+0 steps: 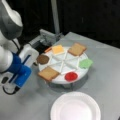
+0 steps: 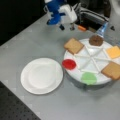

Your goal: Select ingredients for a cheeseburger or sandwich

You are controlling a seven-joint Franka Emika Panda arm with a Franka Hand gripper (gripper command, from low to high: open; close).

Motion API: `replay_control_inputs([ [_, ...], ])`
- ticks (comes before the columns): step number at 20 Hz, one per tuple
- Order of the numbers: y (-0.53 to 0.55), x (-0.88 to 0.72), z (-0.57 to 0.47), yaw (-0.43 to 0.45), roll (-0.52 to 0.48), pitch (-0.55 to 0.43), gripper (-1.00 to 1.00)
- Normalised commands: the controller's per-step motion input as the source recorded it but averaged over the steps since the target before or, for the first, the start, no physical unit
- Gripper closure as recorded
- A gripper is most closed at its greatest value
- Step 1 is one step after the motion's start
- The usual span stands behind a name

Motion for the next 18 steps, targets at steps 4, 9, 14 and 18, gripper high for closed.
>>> replay_control_inputs([
  [4, -0.02, 0.09, -0.2, -0.145, 0.35, -0.082, -1.0],
  [9, 0.04, 0.12, -0.14, -0.099, 0.262, -0.099, -1.0],
  [14, 0.14, 0.13, -0.12, -0.035, 0.161, -0.118, -1.0],
  [18, 0.14, 0.13, -0.1, 0.039, 0.063, -0.104, -1.0],
])
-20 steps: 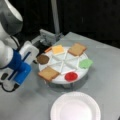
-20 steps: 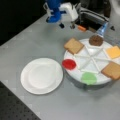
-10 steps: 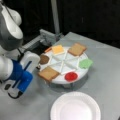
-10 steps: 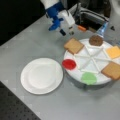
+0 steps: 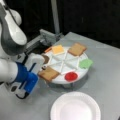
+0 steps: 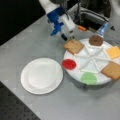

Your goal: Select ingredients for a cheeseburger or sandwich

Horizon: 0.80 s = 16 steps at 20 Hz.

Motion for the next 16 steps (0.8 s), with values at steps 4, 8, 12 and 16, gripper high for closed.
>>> replay_control_inputs([
  [4, 0.05, 0.1, -0.09, 0.091, 0.032, -0.077, -1.0],
  [8, -0.05, 0.09, -0.13, 0.08, 0.041, -0.099, -1.0],
  [12, -0.09, 0.06, -0.16, 0.071, 0.037, -0.1, 1.0],
  [16, -0.06, 0.06, -0.16, 0.047, 0.046, -0.092, 1.0],
])
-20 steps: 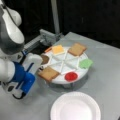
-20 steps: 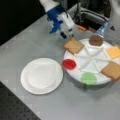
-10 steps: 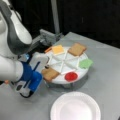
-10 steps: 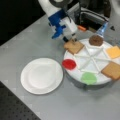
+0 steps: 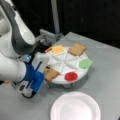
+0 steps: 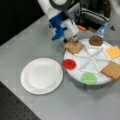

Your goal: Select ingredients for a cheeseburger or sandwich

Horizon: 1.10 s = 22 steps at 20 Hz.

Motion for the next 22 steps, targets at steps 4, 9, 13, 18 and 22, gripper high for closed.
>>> replay_control_inputs([
  [4, -0.03, 0.12, -0.1, -0.002, 0.052, -0.09, 1.0],
  [9, -0.06, 0.17, -0.07, -0.024, 0.064, -0.09, 1.0],
  [13, -0.11, 0.15, -0.1, -0.01, 0.057, -0.055, 1.0],
  [18, -0.16, 0.08, -0.18, -0.013, 0.04, -0.009, 1.0],
  [22, -0.18, 0.07, -0.18, -0.008, 0.017, 0.005, 1.0],
])
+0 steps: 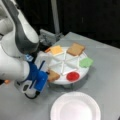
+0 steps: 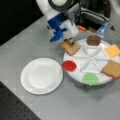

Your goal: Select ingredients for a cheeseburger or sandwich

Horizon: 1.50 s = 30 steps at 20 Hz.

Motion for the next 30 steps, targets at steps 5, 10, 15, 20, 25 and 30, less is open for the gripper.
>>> replay_control_inputs([
  [5, -0.21, 0.1, -0.06, 0.033, -0.046, 0.039, 1.0],
  [10, -0.31, 0.11, 0.29, 0.101, -0.129, 0.114, 1.0],
  [15, -0.27, 0.16, 0.42, 0.193, -0.142, 0.165, 1.0],
  [20, -0.14, 0.28, 0.22, 0.236, -0.099, 0.125, 1.0],
  [25, 0.07, 0.38, 0.03, 0.246, -0.047, 0.105, 1.0],
  [30, 0.12, 0.56, 0.03, 0.281, -0.016, 0.053, 1.0],
])
